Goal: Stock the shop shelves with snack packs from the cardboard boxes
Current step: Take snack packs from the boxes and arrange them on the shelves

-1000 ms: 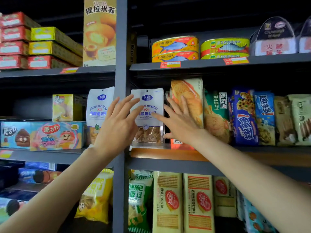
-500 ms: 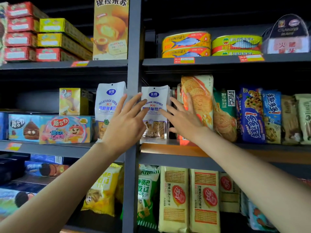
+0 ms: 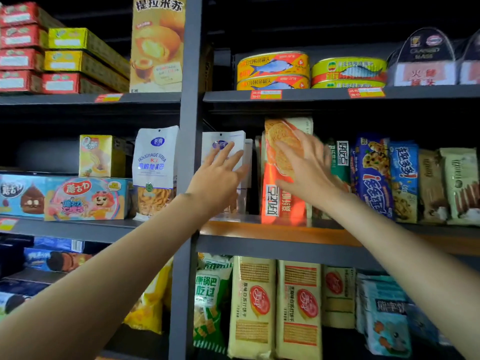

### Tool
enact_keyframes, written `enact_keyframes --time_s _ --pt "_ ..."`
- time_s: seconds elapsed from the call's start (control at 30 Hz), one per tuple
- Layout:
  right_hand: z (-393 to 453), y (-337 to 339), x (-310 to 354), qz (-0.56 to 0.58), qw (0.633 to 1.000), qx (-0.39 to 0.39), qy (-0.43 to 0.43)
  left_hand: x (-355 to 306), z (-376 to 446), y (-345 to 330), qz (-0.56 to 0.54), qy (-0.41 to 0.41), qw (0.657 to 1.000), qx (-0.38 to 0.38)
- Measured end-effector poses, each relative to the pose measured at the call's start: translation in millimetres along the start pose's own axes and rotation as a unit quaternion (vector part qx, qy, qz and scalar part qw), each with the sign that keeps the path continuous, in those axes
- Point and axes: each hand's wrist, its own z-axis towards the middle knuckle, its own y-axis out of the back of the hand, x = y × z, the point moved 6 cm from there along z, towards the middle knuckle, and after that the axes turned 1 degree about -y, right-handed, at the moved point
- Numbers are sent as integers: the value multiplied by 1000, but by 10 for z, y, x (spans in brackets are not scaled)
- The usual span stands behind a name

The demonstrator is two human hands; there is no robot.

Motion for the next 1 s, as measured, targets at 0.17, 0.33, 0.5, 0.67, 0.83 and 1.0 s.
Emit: enact_keyframes --time_s 0.17,0.33,0.5,0.67,0.83,1.0 --pt "-58 -118 -346 140 982 70 -106 -39 147 -155 -109 29 993 44" --pt "-121 -287 -531 190 967 125 -112 -197 261 -80 -164 50 985 -15" --pt "-183 -407 -479 363 904 178 -136 -340 336 -215 -151 51 987 14" --pt "-176 -415 -448 374 899 187 -133 -353 346 -207 -158 48 986 4" --pt "-150 -468 -383 390 890 181 -149 -326 337 -136 -124 40 991 -15" --pt "-86 -586 -289 368 894 194 -165 -203 295 -169 -148 50 988 -12"
